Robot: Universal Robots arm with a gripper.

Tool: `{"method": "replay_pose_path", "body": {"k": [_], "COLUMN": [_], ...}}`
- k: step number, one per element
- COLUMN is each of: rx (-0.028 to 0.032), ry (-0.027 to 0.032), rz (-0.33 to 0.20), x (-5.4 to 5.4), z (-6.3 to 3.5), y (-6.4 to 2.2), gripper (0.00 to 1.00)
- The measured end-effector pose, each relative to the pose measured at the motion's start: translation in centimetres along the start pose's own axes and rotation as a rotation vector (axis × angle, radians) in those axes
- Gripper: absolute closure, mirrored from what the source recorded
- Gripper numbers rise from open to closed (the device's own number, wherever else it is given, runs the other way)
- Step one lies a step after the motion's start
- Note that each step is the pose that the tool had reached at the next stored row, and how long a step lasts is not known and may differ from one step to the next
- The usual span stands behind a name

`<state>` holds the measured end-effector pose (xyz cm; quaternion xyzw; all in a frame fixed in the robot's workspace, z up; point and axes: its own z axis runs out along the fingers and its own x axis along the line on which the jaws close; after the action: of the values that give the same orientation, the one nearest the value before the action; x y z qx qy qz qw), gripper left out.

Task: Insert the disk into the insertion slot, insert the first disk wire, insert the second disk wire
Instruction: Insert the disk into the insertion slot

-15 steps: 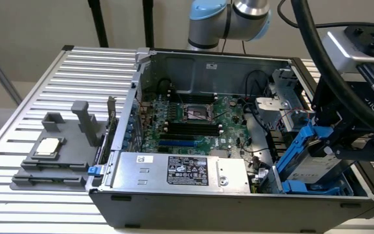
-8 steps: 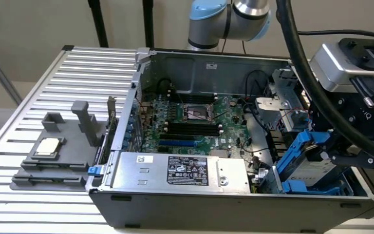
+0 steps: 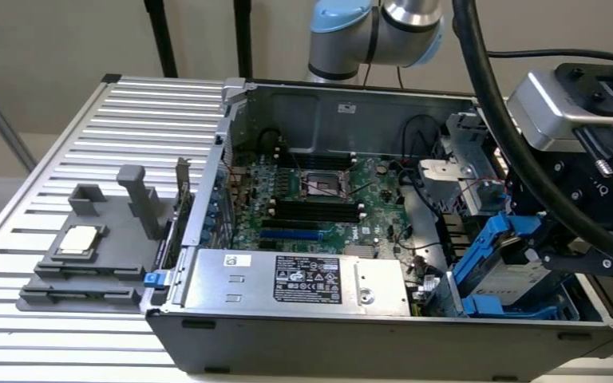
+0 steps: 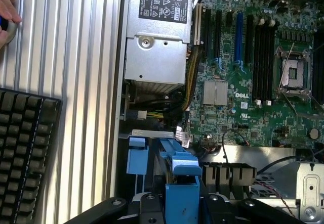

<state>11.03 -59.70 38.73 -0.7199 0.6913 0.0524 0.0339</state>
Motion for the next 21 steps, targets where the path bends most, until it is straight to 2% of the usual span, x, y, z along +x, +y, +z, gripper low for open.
{"method": "replay_pose_path", "body": {"k": [9, 10, 11, 12, 17, 21], "rx": [0.0, 0.0, -0.0001, 0.0, -0.0001, -0.0001], "ry": [-0.0001, -0.0001, -0.0001, 0.0002, 0.0, 0.0001], "rz": [0.0, 0.0, 0.0, 0.0, 0.0, 0.0], "x": [0.01, 0.01, 0.01, 0.01, 0.02, 0.04], "z": [0.0, 0.0, 0.0, -0.01, -0.01, -0.02], "y": [0.0, 0.0, 0.0, 0.0, -0.07, -0.66], "gripper": [0.63, 0.57, 0.57, 0.51, 0.51, 0.51]}}
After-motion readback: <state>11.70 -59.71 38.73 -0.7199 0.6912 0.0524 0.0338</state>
